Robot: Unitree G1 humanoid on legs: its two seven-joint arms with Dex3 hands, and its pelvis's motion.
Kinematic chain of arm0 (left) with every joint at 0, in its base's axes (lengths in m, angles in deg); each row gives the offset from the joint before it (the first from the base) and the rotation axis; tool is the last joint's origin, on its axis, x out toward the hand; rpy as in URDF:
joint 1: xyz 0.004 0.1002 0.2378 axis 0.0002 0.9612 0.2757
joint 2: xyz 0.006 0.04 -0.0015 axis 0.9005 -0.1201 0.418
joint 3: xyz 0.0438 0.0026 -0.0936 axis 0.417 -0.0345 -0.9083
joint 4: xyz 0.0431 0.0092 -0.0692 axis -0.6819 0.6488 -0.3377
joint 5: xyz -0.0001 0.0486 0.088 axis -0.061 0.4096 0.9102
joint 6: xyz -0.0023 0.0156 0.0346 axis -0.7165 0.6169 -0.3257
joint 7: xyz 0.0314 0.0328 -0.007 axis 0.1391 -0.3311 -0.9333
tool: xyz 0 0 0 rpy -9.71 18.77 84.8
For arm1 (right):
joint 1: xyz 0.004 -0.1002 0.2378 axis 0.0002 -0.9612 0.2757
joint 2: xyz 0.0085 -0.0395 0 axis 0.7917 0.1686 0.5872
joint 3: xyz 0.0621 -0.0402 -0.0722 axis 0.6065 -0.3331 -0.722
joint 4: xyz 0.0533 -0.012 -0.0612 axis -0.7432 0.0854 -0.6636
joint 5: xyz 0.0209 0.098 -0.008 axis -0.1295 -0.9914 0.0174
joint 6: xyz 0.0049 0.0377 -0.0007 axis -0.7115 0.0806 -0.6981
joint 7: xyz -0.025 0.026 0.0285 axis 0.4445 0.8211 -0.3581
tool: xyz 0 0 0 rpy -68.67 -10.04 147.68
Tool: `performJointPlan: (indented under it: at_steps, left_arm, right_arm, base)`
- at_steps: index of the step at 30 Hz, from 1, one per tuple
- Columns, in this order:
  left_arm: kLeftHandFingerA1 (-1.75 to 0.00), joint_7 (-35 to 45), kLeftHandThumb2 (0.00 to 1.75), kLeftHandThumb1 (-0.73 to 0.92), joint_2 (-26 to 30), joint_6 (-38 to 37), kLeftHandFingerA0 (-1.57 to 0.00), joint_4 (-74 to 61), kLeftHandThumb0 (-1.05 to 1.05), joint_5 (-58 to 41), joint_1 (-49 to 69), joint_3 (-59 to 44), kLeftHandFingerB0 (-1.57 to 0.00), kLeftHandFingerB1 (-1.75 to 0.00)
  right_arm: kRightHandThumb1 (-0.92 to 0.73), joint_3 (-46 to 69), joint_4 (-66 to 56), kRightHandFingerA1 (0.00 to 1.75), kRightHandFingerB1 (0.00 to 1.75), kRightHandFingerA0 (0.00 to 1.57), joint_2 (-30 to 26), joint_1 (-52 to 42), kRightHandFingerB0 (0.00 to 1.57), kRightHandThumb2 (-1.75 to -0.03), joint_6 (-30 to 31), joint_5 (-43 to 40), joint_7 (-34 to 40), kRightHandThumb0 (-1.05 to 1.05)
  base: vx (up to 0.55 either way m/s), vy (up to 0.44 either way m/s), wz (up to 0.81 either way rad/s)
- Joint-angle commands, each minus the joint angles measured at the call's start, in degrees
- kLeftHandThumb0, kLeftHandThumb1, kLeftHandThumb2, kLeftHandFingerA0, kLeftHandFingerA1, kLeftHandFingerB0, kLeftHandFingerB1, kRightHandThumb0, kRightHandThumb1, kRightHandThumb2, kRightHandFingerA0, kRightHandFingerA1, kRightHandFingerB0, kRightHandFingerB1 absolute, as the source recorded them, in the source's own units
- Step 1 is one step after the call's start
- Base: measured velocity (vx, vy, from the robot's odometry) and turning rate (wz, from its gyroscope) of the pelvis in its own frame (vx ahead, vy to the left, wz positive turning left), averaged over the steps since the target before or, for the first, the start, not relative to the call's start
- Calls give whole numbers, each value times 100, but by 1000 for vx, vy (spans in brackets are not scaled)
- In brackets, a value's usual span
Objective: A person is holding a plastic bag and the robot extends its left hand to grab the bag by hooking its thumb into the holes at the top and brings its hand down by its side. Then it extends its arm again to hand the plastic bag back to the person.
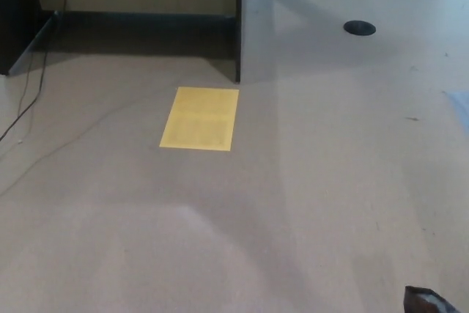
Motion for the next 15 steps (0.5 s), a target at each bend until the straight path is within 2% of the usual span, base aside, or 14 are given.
performJointPlan:
  at_steps: [1, 2, 3, 5, 8, 9, 10, 13, 15]
  left_arm:
    - [-44, 143, 79, 46, -94, -610, -14, 429, -74, -808, 158, -372, -10, -37]
    - [-44, 229, 79, 46, -118, -621, -14, 454, -74, -875, 126, -409, -10, -37]
    - [-44, 336, 80, 47, -181, -494, -15, 399, -75, -930, 89, -430, -9, -37]
    - [-45, 492, 79, 46, -257, -450, -15, 317, -72, -1002, 70, -453, -9, -37]
    - [-44, 407, 78, 47, -206, -285, -15, 529, -72, -874, -88, -416, -10, -37]
    - [-45, 350, 80, 48, -191, -295, -17, 660, -75, -830, -128, -406, -10, -37]
    - [-45, 346, 82, 49, -176, -287, -17, 739, -76, -812, -177, -406, -9, -37]
    - [-46, 449, 82, 48, -156, -284, -20, 753, -75, -866, -242, -402, -9, -37]
    - [-46, 495, 79, 46, -152, -118, -24, 693, -73, -870, -302, -374, -18, -39]
  right_arm:
    - [-51, -208, -363, 50, 49, 8, -484, -1152, 7, -104, -1947, 327, -326, -31]
    - [-51, -223, -340, 50, 49, 8, -488, -1159, 7, -104, -1975, 341, -305, -31]
    - [-76, -196, -296, 35, 29, 22, -524, -1186, 16, -63, -2033, 280, -517, -58]
    - [-75, -150, -302, 36, 30, 25, -516, -1179, 18, -63, -2197, 225, -561, -56]
    - [-75, -5, -247, 36, 30, 26, -387, -984, 18, -63, -1982, 10, -917, -56]
    - [-61, 94, -185, 47, 40, 24, -352, -920, 12, -85, -1885, -96, -1051, -62]
    - [-62, 105, -155, 48, 40, 29, -338, -863, 13, -85, -1827, -77, -1017, -61]
    - [-62, 72, -96, 48, 40, 28, -316, -713, 13, -85, -1721, 74, -833, -60]
    - [-63, 79, -103, 48, 39, 28, -309, -677, 12, -85, -1778, 93, -867, -60]
  base:
    - [0, 0, 0]
    - [0, 0, 0]
    - [0, 0, 0]
    - [0, 0, 0]
    - [0, 0, 0]
    - [0, 0, 0]
    - [0, 0, 0]
    - [0, 0, 0]
    - [0, 0, 0]
